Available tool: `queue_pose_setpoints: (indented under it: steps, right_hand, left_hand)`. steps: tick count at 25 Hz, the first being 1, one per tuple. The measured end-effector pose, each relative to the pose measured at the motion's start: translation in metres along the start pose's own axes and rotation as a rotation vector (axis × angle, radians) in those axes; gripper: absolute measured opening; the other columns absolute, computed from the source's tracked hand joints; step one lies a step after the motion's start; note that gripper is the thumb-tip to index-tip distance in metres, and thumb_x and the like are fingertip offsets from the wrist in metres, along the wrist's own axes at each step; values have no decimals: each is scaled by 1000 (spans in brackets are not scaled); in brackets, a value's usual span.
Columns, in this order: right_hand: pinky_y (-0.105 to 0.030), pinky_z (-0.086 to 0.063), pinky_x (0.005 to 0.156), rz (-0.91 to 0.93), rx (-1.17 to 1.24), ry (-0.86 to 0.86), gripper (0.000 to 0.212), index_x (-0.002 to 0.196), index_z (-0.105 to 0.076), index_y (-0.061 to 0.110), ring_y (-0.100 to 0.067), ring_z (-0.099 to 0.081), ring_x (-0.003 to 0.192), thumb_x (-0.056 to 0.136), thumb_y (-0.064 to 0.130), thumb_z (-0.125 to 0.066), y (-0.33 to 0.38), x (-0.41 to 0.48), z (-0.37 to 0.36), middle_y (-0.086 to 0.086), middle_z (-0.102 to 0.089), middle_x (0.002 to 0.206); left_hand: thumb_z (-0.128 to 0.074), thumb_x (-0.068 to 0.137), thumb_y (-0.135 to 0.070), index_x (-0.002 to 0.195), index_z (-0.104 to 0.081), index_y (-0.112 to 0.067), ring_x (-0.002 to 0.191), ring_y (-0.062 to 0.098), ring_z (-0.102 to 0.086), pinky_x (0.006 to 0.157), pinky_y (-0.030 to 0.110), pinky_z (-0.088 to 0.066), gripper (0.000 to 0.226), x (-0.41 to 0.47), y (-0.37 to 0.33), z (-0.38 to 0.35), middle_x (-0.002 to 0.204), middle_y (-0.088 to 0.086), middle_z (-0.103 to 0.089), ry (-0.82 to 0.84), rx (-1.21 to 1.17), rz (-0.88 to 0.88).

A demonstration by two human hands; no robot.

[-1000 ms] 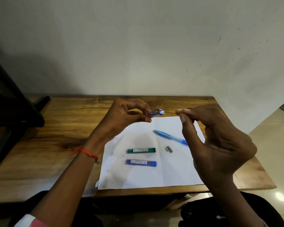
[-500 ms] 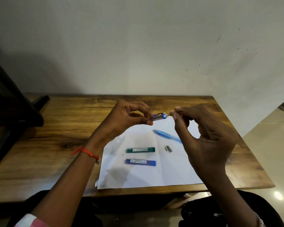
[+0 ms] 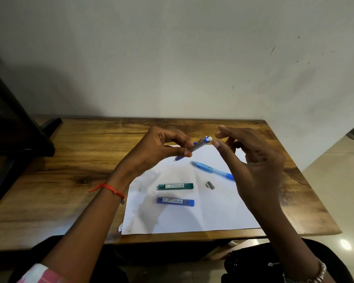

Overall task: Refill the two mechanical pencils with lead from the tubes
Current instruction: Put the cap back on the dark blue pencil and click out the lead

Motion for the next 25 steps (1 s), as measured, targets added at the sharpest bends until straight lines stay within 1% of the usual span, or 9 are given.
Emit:
queue_pose_setpoints:
  steps: [2, 3, 5, 7, 8, 10, 13, 17, 25]
  right_hand:
    - [-11, -48, 64, -40, -9, 17, 17, 97, -66, 18, -5, -59, 73, 81, 15, -69, -6, 2, 3, 15, -64, 86]
    - [-8, -47, 63, -105, -45, 53, 17, 95, -66, 21, -2, -60, 73, 81, 13, -69, -11, 4, 5, 17, -64, 84]
    - [-1, -43, 60, -297, -215, 263, 16, 93, -71, 19, -1, -59, 66, 80, 10, -69, -28, 6, 7, 10, -68, 81]
    - [0, -40, 54, -460, -401, 533, 16, 94, -73, 9, -2, -56, 60, 78, 10, -71, -47, 2, 4, -3, -71, 85]
    - [-2, -41, 51, -510, -458, 628, 18, 95, -73, 7, -2, -55, 61, 77, 10, -71, -53, -2, 2, -8, -71, 89]
    - [-4, -39, 56, -537, -506, 741, 21, 97, -72, 8, -7, -56, 67, 77, 12, -72, -59, -8, -3, -10, -69, 97]
    - [-12, -42, 66, -500, -499, 831, 25, 103, -70, 12, -12, -54, 76, 78, 12, -71, -58, -11, -8, -9, -67, 102]
    - [-18, -40, 75, -467, -518, 908, 28, 109, -67, 17, -11, -50, 84, 81, 15, -68, -56, -13, -14, -6, -62, 110]
    - [-19, -41, 77, -419, -544, 945, 23, 107, -68, 15, -10, -47, 84, 84, 13, -63, -57, -12, -18, -7, -60, 112]
  left_hand:
    - [-74, 65, 4, 64, -71, -27, 76, 2, -63, 80, 17, -49, 31, 0, 1, 1, 70, -16, -70, 0, 2, 11]
    - [-75, 65, 3, 62, -72, -29, 76, 1, -63, 81, 17, -48, 32, 0, 2, 2, 70, -16, -70, -1, 5, 24]
    - [-75, 66, -2, 61, -72, -32, 78, 2, -63, 85, 18, -45, 31, 1, 5, 4, 69, -17, -70, -5, 32, 66]
    - [-76, 68, -6, 61, -71, -32, 80, 4, -62, 86, 19, -43, 28, 2, 8, 4, 68, -14, -70, 6, 83, 116]
    - [-76, 69, -7, 61, -71, -32, 79, 4, -61, 85, 18, -43, 26, 2, 10, 4, 68, -12, -70, 16, 111, 135]
    - [-75, 70, -7, 63, -70, -32, 74, 0, -61, 78, 11, -45, 26, 2, 10, 3, 67, -11, -70, 38, 145, 160]
    - [-73, 73, -7, 68, -69, -29, 73, 1, -61, 66, 3, -45, 23, 1, 9, 2, 73, -10, -69, 63, 182, 176]
    - [-72, 74, -9, 71, -69, -28, 78, 6, -61, 66, 5, -47, 20, 1, 9, 1, 76, -11, -67, 68, 212, 191]
    - [-73, 74, -9, 70, -69, -28, 78, 6, -61, 66, 8, -49, 20, 0, 9, 2, 74, -9, -68, 62, 177, 192]
Point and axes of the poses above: each hand's wrist, its own x-axis towards the middle knuckle, its own z-axis out of the back of the hand, y = z × x, the point moved 1 cm from there along x, towards the middle knuckle
